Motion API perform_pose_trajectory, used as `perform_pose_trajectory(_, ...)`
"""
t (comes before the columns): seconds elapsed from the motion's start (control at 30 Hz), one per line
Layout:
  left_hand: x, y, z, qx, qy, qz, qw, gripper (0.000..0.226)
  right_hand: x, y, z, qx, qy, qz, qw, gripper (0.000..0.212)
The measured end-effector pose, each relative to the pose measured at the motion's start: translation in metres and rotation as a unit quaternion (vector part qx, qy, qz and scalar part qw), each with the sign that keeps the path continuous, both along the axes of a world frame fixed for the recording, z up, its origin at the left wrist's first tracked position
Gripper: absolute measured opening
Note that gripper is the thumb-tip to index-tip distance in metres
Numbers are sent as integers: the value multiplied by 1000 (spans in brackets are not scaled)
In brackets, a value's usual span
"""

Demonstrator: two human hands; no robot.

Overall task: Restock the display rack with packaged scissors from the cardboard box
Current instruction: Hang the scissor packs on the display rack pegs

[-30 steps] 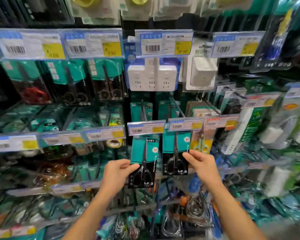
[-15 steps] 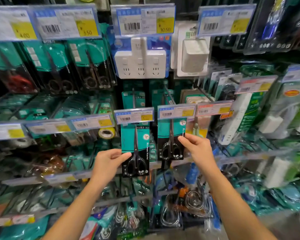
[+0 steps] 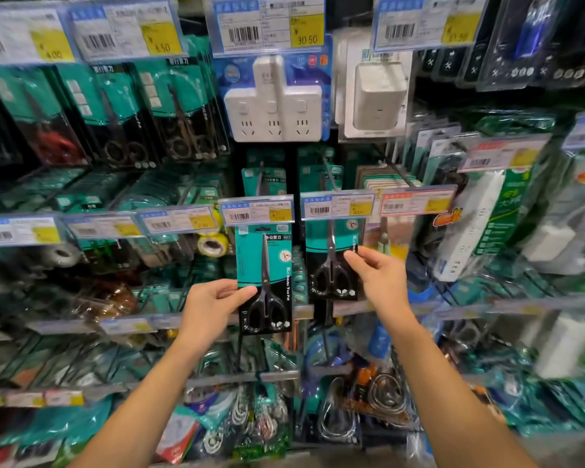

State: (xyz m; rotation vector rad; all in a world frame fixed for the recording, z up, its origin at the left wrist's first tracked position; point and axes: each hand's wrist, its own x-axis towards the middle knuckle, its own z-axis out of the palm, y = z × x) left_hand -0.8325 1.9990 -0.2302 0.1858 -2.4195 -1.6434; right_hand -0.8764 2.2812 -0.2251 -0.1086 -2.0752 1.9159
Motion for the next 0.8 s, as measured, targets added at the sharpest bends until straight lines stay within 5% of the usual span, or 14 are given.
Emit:
perform_pose_trajectory(0.53, -38, -8, -11, 14, 24, 15, 999, 45, -63, -26, -6, 75, 3, -87, 993, 37)
perform_pose_trajectory(0.8, -50, -16, -19, 23, 41, 23, 999, 44, -84, -39, -8, -1, 24, -94, 995, 35)
